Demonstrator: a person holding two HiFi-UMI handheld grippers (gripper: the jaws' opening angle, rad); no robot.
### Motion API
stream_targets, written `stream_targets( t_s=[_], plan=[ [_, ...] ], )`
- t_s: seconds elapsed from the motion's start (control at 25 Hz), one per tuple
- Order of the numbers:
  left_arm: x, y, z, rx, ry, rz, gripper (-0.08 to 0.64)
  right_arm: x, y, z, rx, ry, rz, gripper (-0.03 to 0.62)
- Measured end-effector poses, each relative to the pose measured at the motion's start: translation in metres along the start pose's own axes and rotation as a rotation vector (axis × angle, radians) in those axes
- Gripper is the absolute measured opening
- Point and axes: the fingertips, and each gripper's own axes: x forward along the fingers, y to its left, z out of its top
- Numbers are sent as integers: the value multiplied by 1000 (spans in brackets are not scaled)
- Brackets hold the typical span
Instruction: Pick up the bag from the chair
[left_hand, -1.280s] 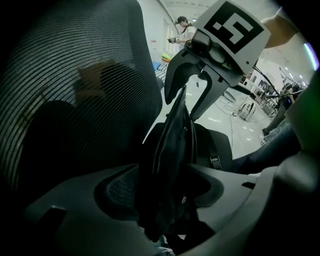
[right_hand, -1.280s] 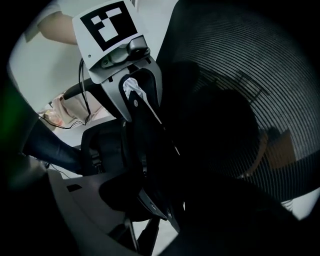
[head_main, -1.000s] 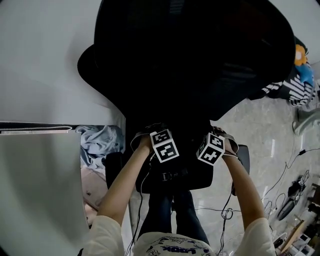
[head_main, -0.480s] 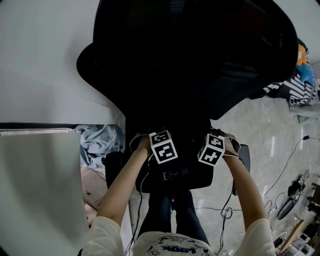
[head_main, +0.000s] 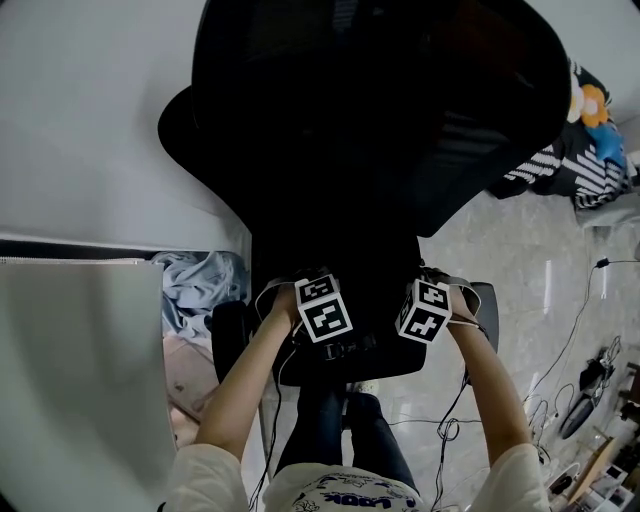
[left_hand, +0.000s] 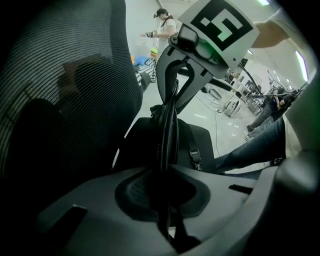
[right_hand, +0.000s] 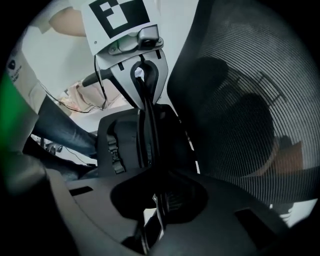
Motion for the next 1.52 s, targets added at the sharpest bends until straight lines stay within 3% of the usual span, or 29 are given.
stream_targets(
  t_s=[0.2,0.52,1.16,1.52],
  plan=[
    [-17,-22,-2,33,32,10,34,-15,25,1,30,-44,23,55],
    [-69,-90,3,58,72,24,35,-74,85,-3,-6,-94,36,54],
    [-157,-320,14,17,58,173,35,-208,274,-48,-176,-162,-26,54],
    [-181,-433,10,-3,56,188,34,-250,372,-73,-240,-179,-18,54]
  ],
)
